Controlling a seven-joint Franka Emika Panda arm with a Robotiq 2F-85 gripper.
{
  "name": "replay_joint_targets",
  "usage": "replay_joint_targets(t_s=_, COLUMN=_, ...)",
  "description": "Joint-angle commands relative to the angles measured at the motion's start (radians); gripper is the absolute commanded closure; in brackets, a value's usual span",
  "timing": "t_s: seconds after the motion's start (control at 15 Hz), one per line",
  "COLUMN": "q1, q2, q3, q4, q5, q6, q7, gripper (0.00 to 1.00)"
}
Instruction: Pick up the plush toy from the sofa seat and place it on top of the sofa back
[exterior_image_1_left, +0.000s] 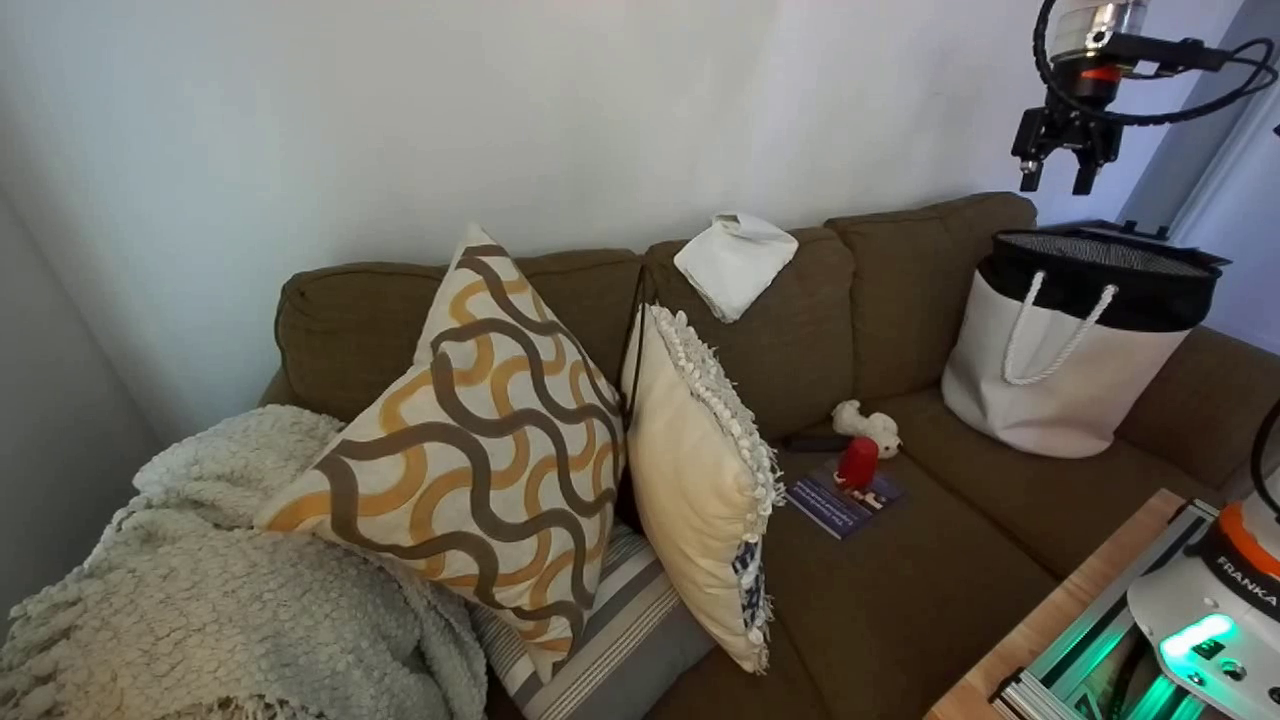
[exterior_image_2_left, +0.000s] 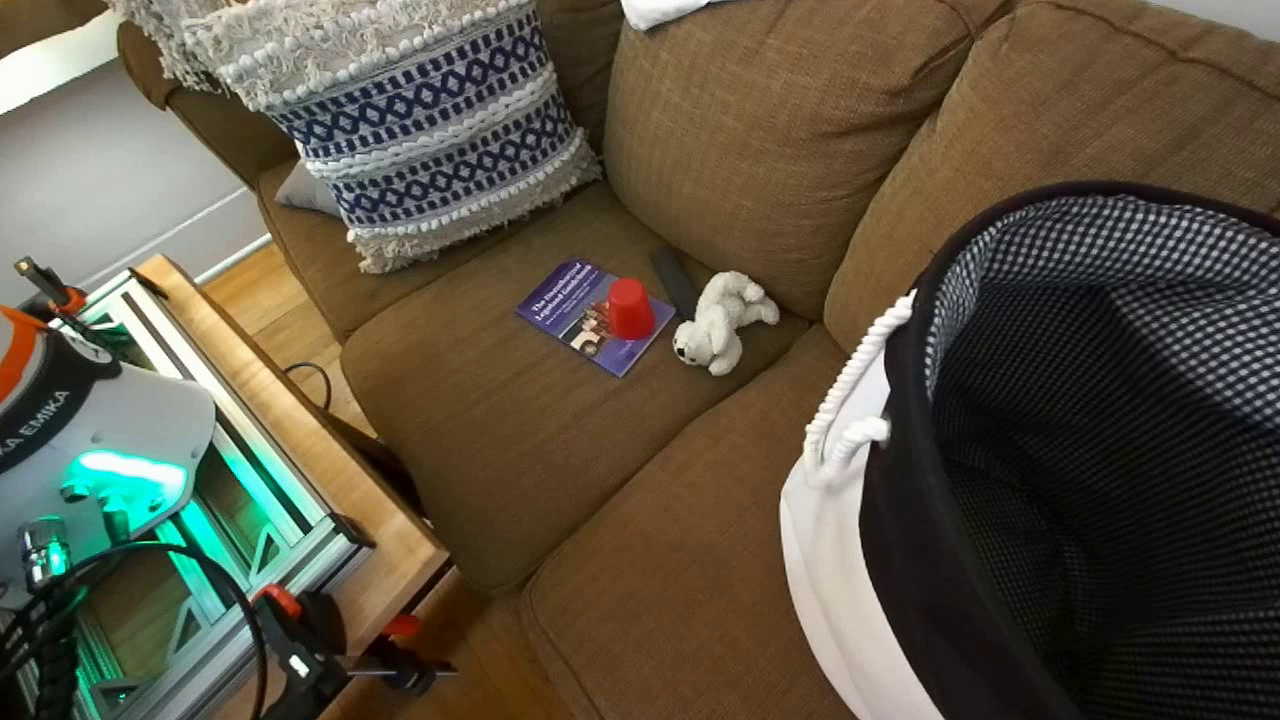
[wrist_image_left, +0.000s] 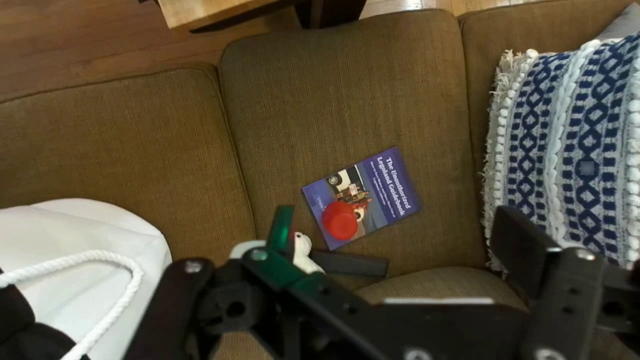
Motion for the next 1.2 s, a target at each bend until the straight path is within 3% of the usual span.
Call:
replay_joint_targets(t_s=0.0, q1=-0.038, q2=0.073, q3=-0.033, q4=-0.045, q5=0.032, q6=0.005, q7=-0.032, gripper=0.00)
replay_joint_targets(t_s=0.13, q1=-0.053, q2=0.121, q3=-0.044, q4=-0.043, q5=0.049, q6=-0.036, q7=-0.041, gripper=0.00)
replay_joint_targets(t_s=0.2, q1=-0.044, q2=0.087, q3=-0.024, q4=-0.042, q5=0.012, q6=-0.005, q7=-0.020, gripper=0.00)
replay_joint_targets(t_s=0.6, q1=-0.055, q2=0.132, q3=-0.032, q4=-0.043, q5=0.025, q6=-0.010, q7=-0.029, gripper=0.00)
replay_joint_targets(t_s=0.73, q1=-0.072, q2=0.216, q3=-0.049, q4=0.017, q5=0.064, q6=-0.034, q7=0.007, gripper=0.00)
replay_joint_targets(t_s=1.13, q1=-0.125, q2=0.520, q3=-0.087, q4=0.132, q5=-0.020, q6=0.243, q7=0.210, gripper=0.00)
